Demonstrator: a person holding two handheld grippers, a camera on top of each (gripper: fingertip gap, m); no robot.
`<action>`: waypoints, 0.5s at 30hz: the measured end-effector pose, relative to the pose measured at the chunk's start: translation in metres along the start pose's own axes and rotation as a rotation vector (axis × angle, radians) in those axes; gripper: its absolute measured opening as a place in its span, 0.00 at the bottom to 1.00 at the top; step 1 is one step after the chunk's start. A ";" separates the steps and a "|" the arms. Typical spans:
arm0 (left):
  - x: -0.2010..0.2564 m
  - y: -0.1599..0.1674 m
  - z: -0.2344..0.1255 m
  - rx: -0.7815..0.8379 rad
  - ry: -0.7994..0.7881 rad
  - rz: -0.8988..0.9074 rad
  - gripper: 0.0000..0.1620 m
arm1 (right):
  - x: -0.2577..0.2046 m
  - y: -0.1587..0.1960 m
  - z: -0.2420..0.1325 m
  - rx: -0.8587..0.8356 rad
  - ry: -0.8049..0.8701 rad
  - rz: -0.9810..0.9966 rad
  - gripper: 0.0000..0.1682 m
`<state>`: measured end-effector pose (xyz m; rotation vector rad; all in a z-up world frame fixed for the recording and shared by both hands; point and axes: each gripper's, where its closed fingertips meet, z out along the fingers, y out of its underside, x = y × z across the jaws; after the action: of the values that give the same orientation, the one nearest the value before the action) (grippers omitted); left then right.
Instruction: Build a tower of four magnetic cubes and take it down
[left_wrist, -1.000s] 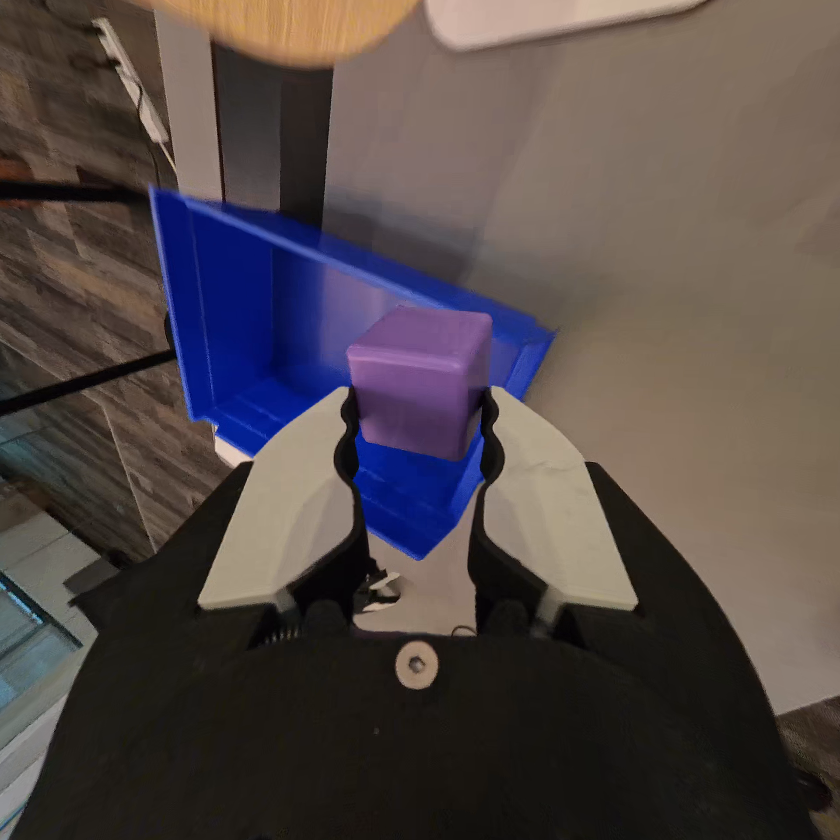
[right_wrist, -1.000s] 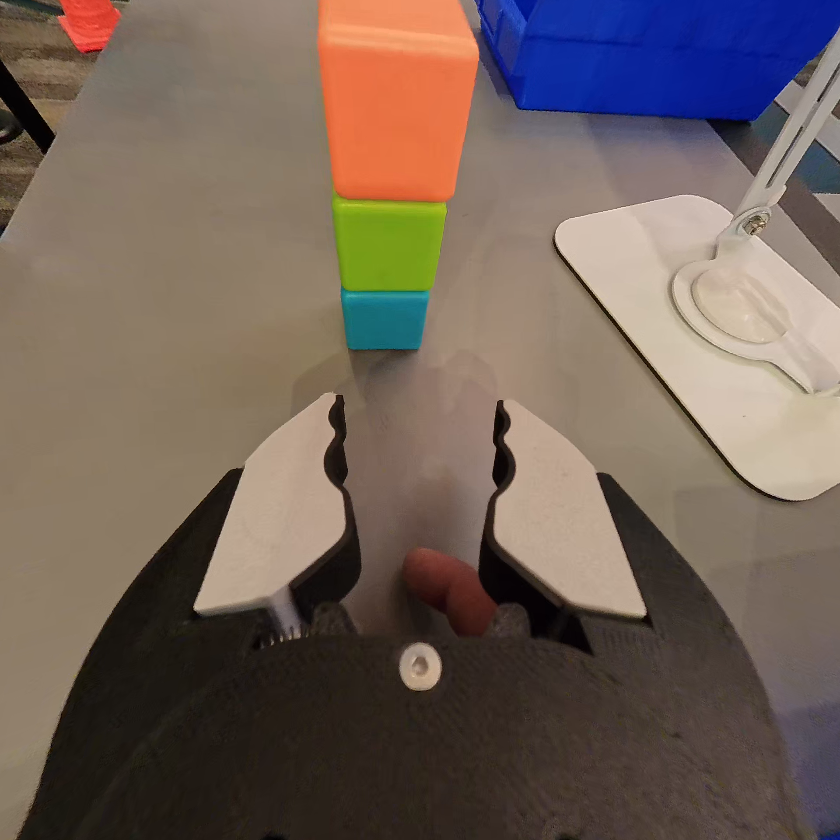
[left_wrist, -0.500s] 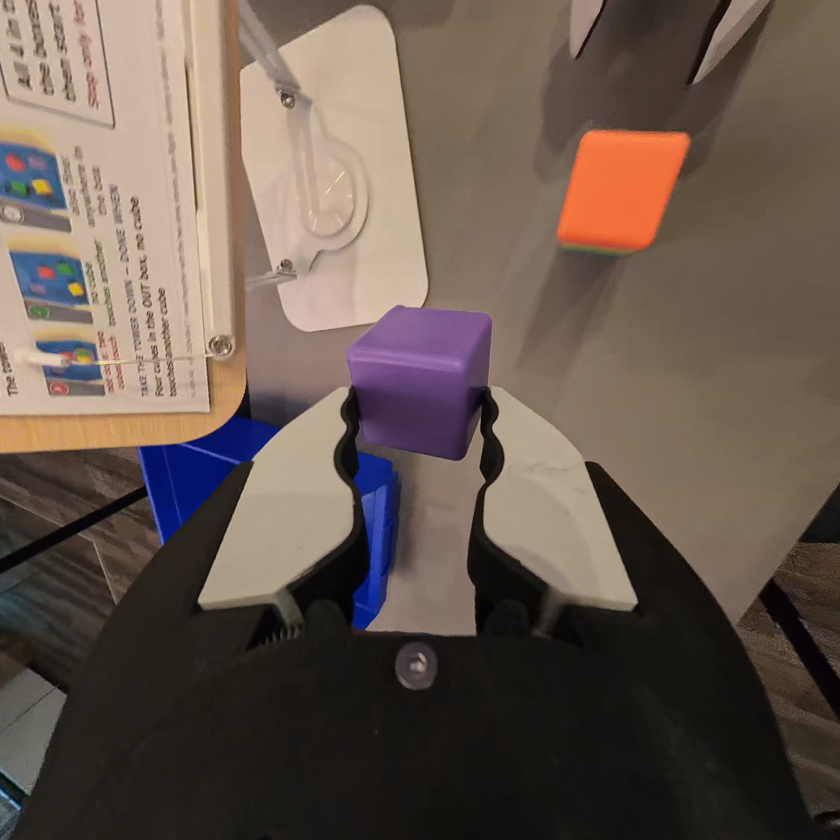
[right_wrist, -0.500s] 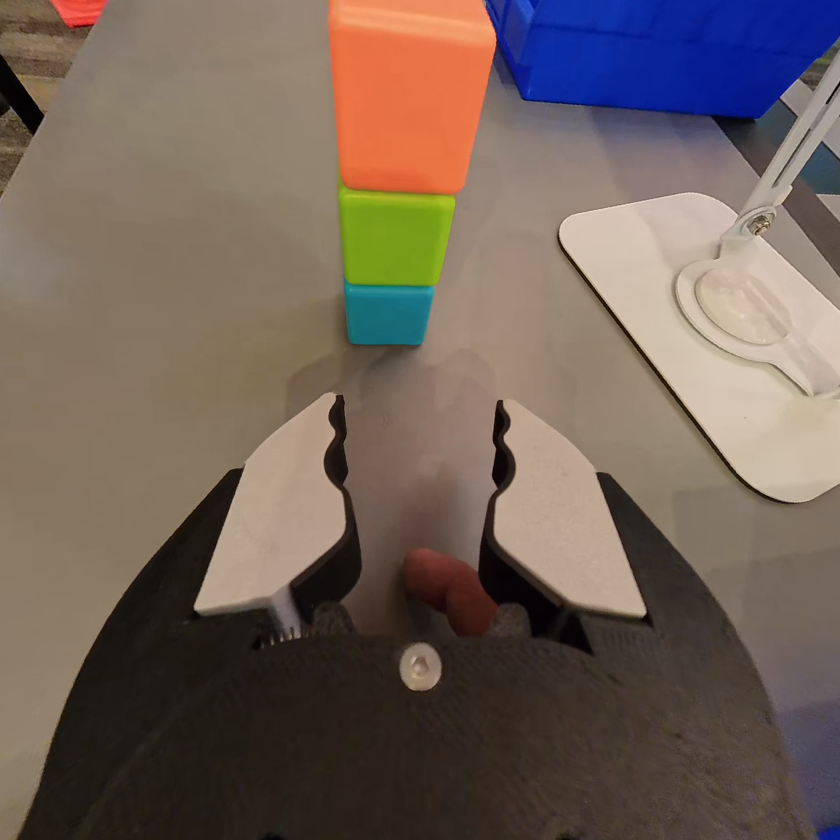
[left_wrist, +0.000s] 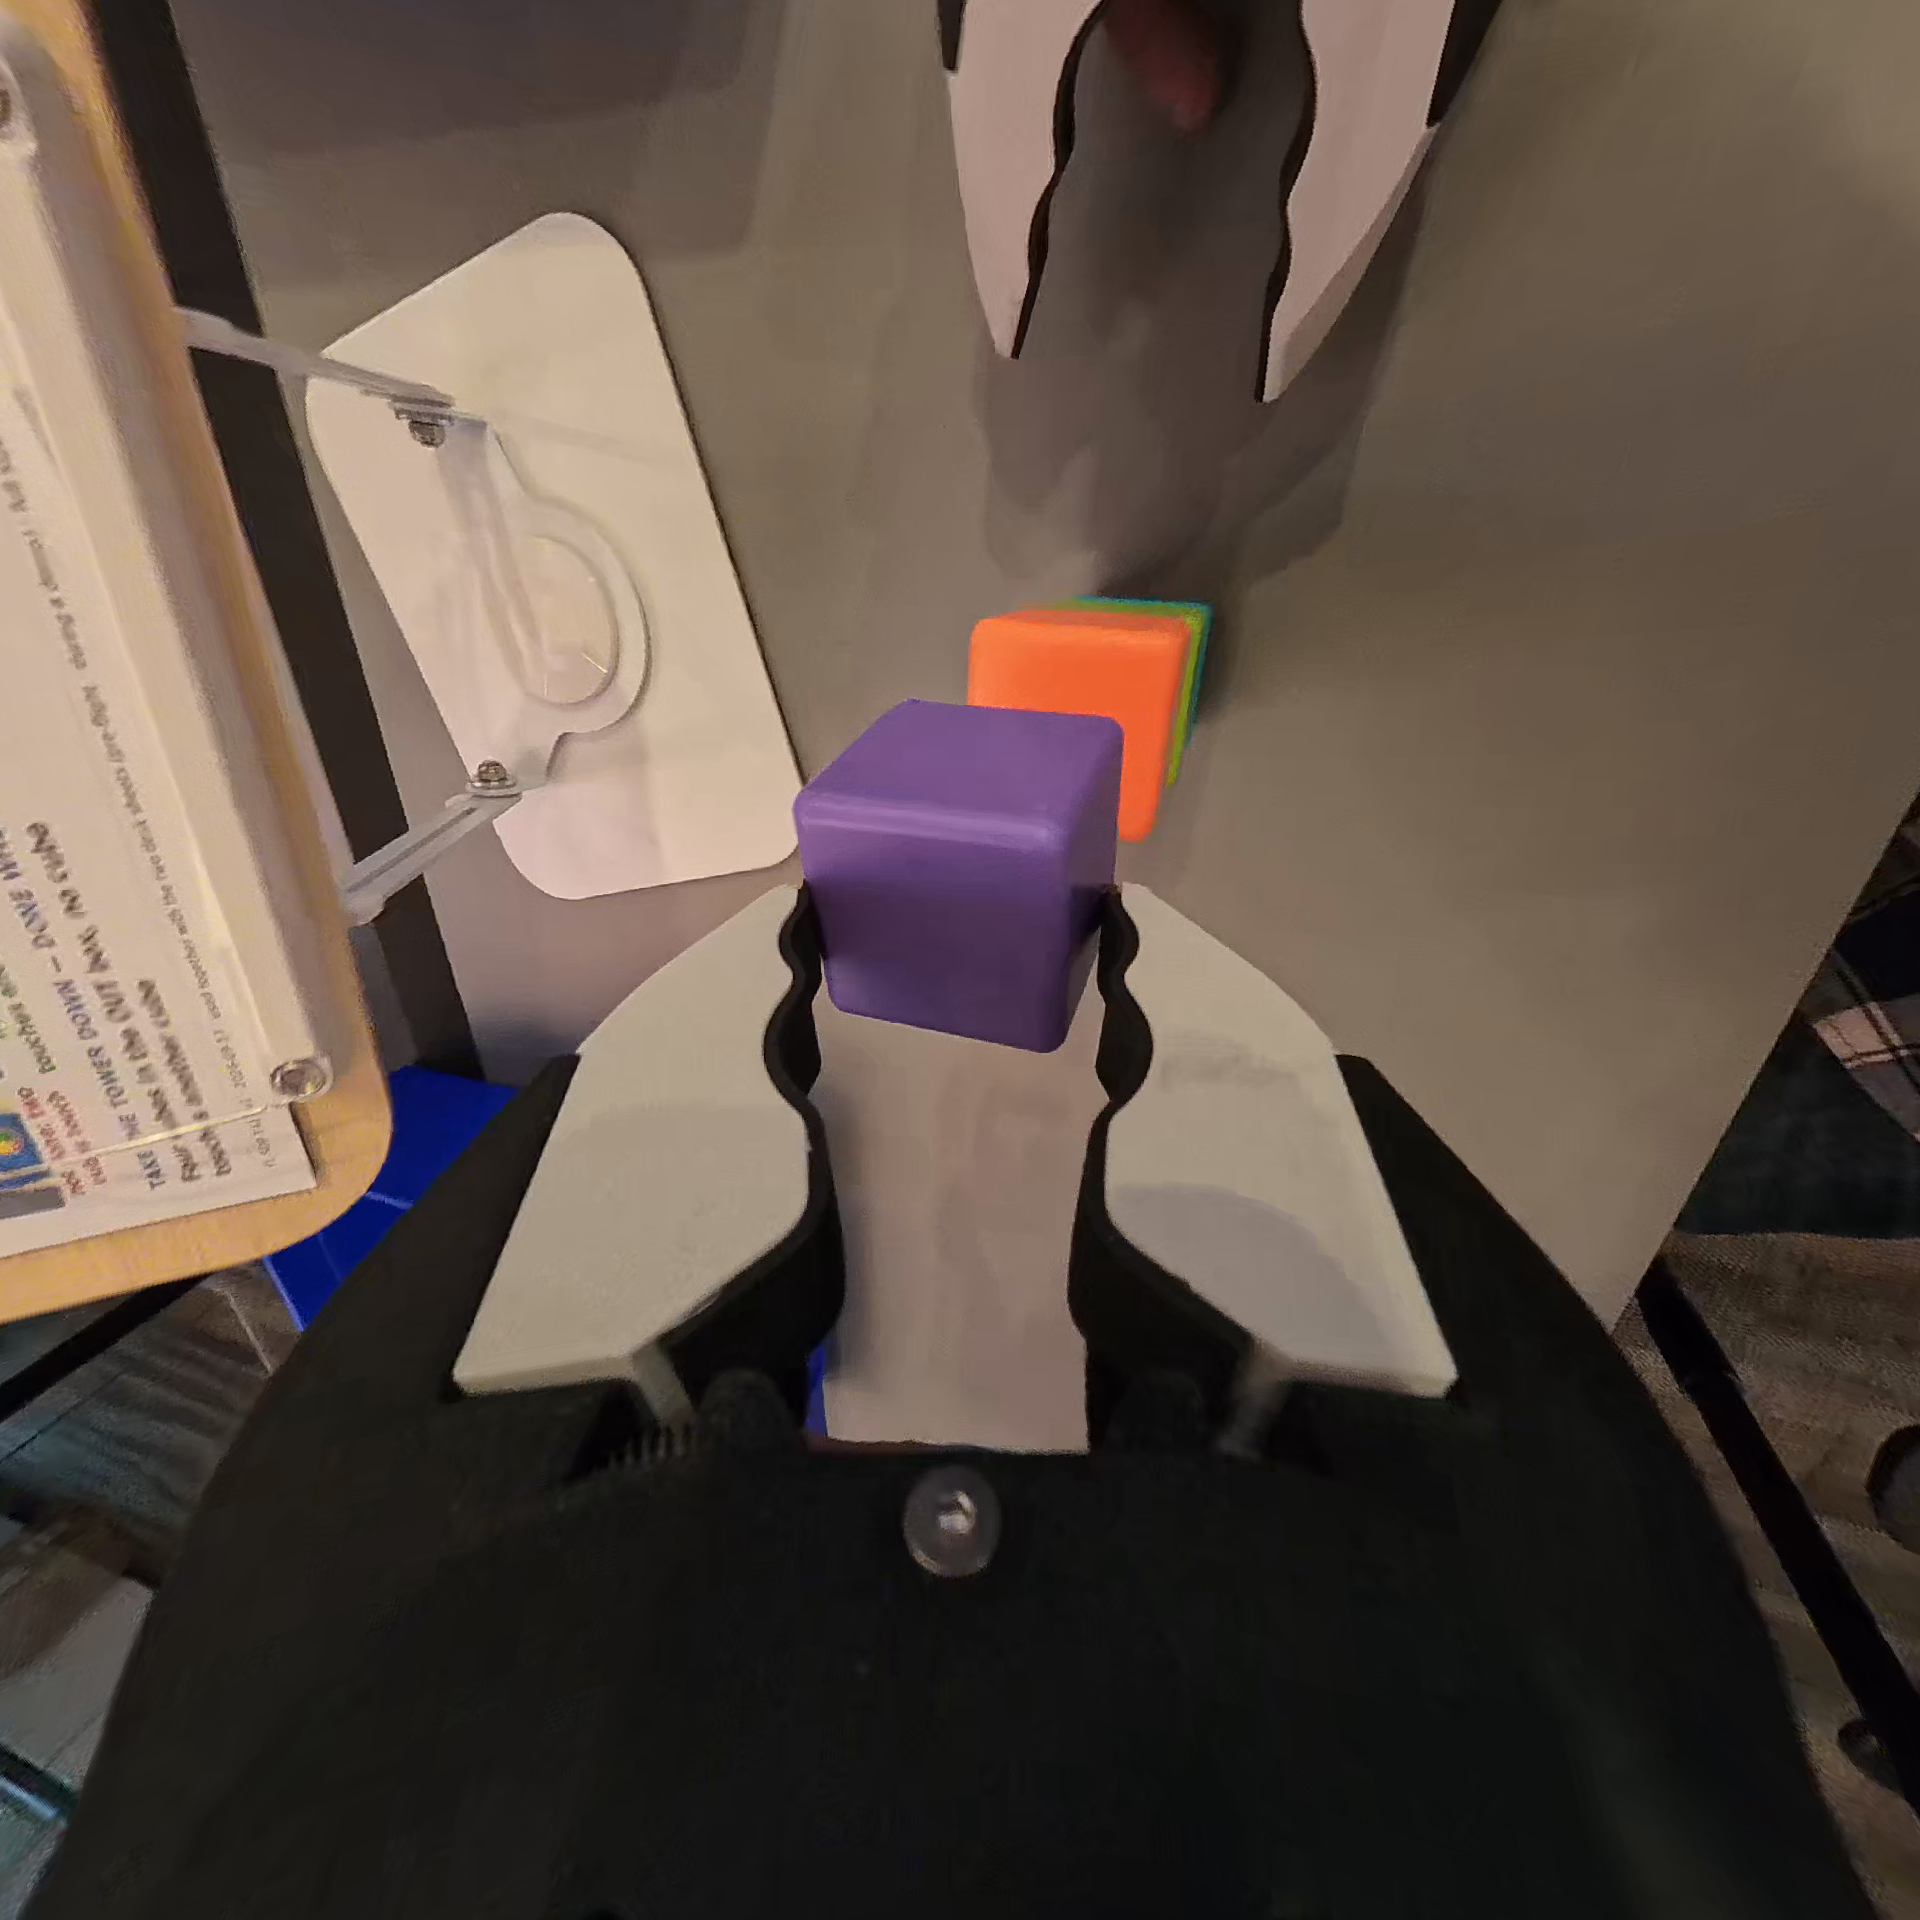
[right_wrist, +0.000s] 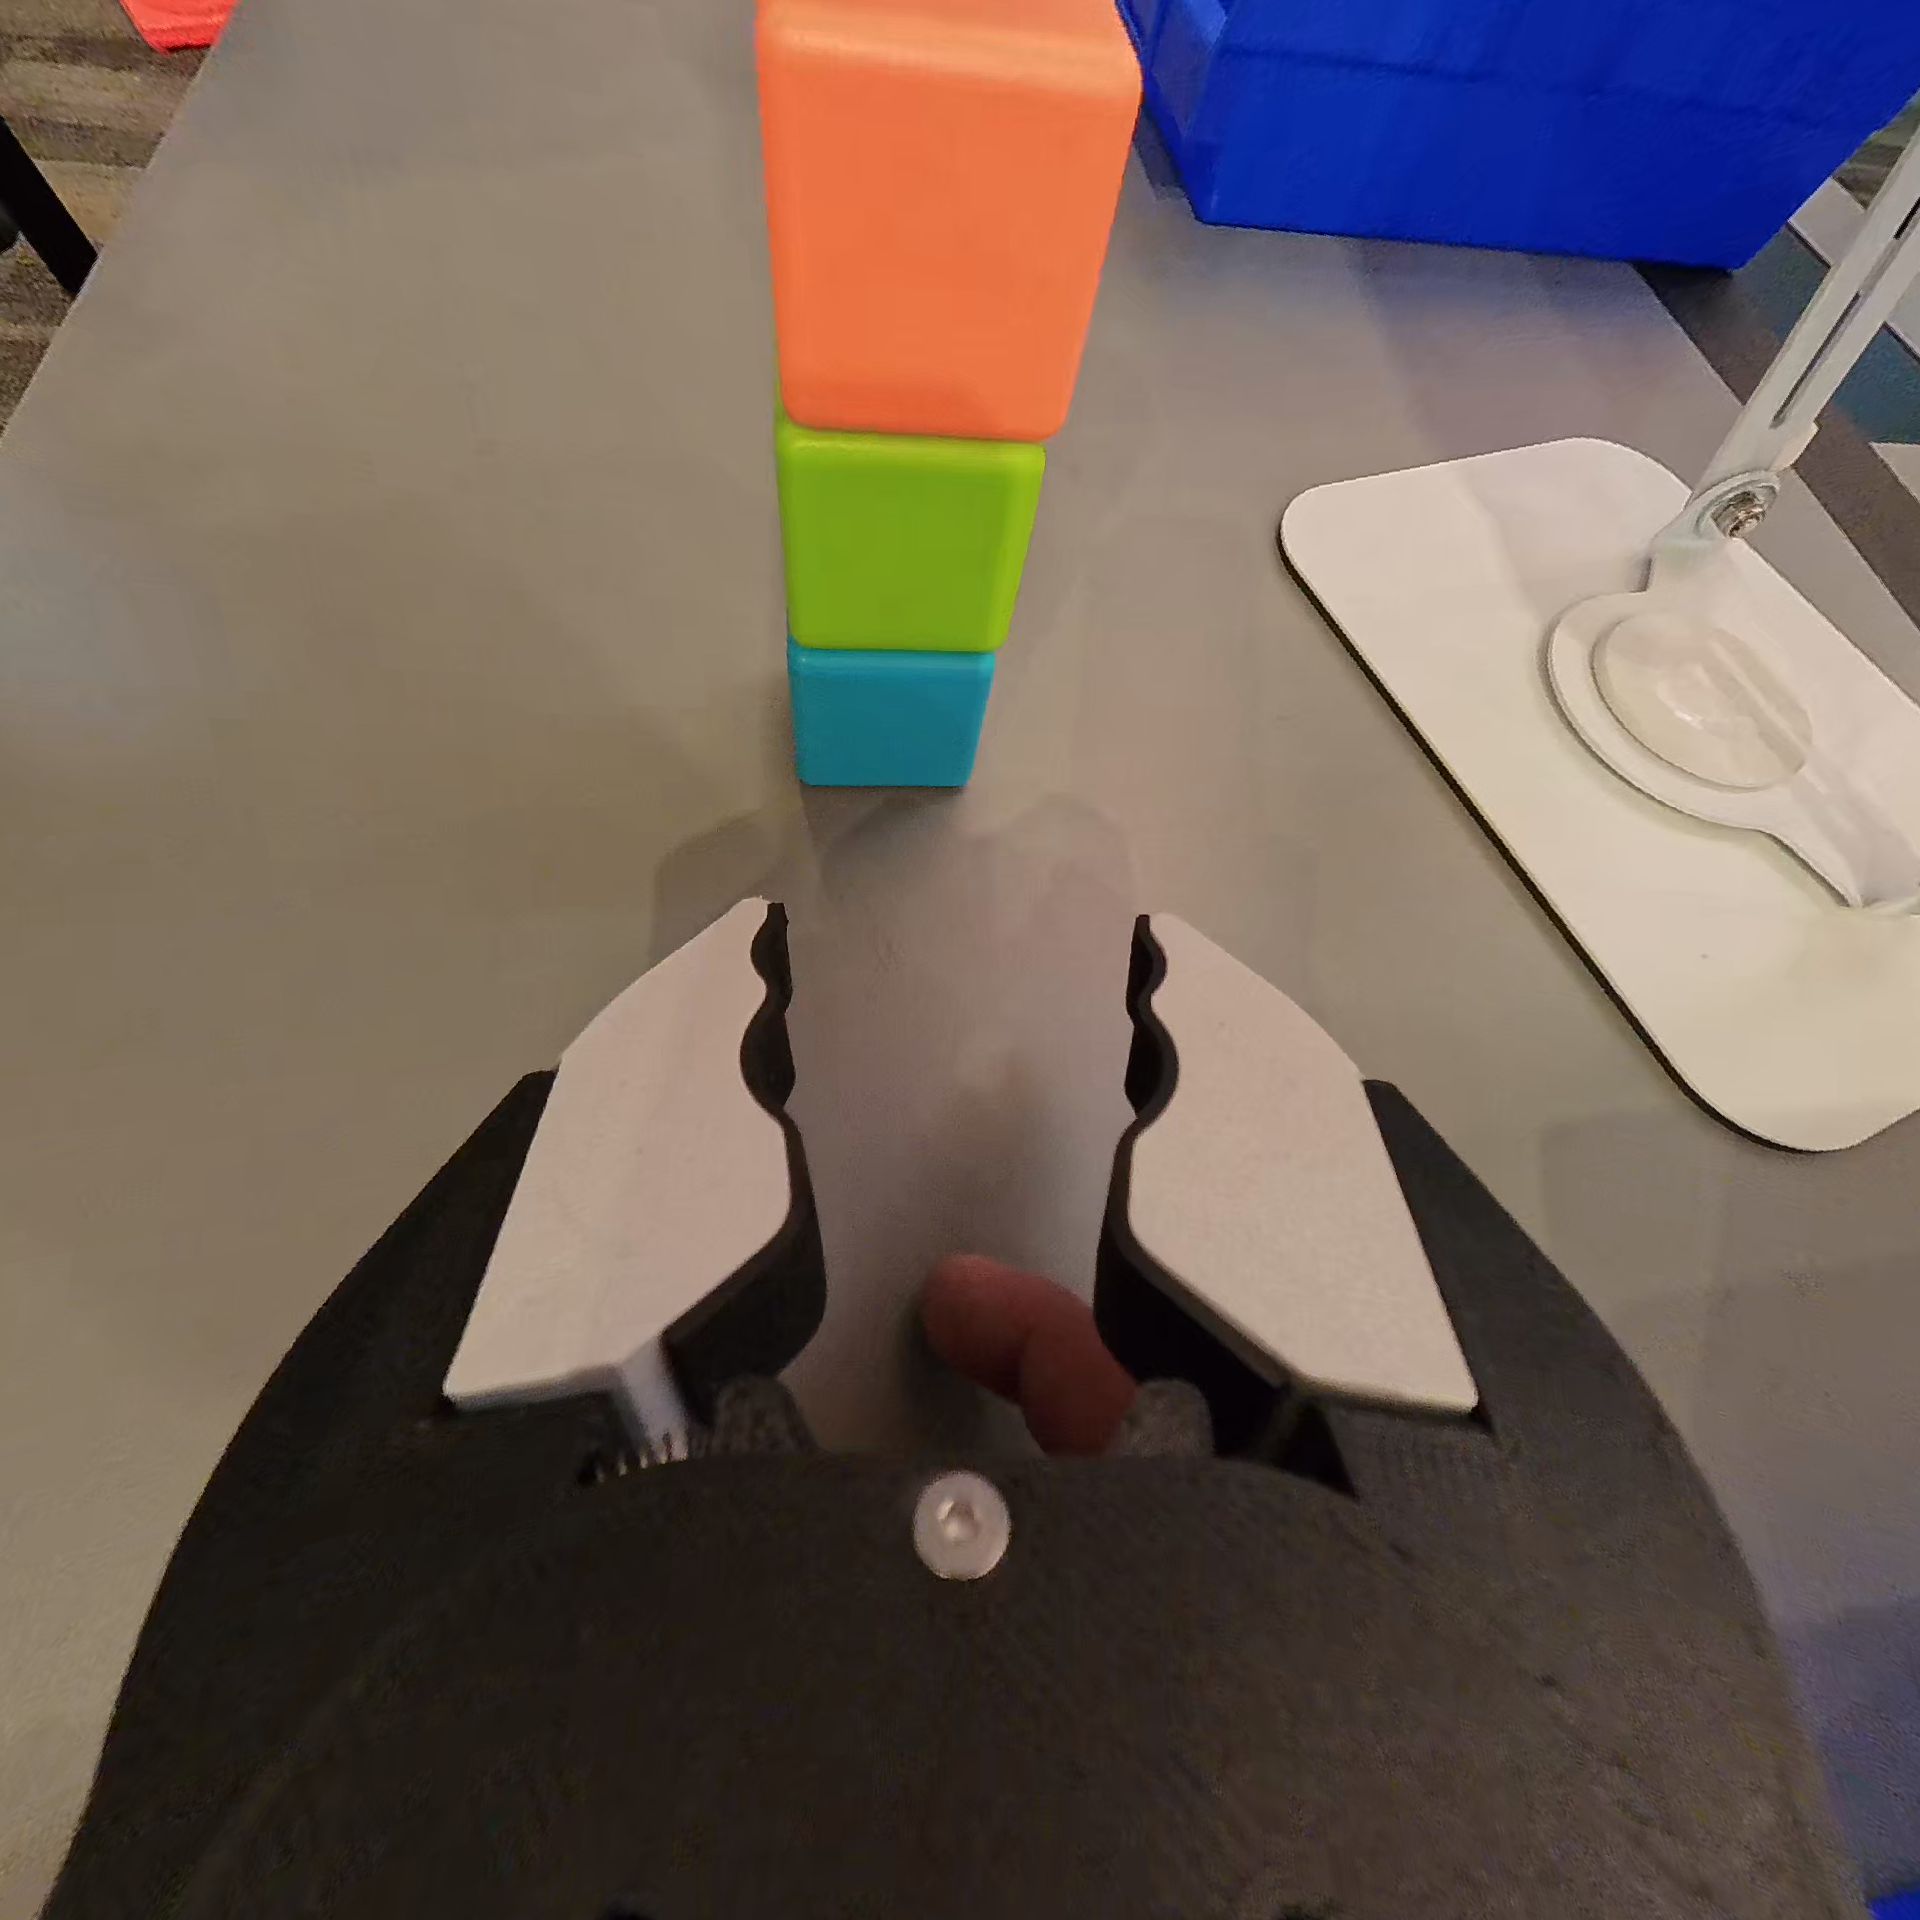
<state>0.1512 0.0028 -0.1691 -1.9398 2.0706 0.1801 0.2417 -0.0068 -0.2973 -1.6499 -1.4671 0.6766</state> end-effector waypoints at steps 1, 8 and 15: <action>0.003 -0.002 0.003 -0.003 0.010 0.008 0.32 | 0.000 0.000 0.000 0.000 0.000 0.000 0.37; 0.007 -0.004 0.020 -0.045 0.036 0.005 0.31 | 0.000 0.000 0.000 -0.003 0.000 -0.004 0.37; 0.009 -0.011 0.022 -0.046 0.010 0.021 0.33 | 0.000 0.001 0.000 -0.005 0.000 -0.007 0.37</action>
<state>0.1644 -0.0001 -0.1917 -1.9490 2.1119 0.2247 0.2415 -0.0071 -0.2981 -1.6477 -1.4746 0.6693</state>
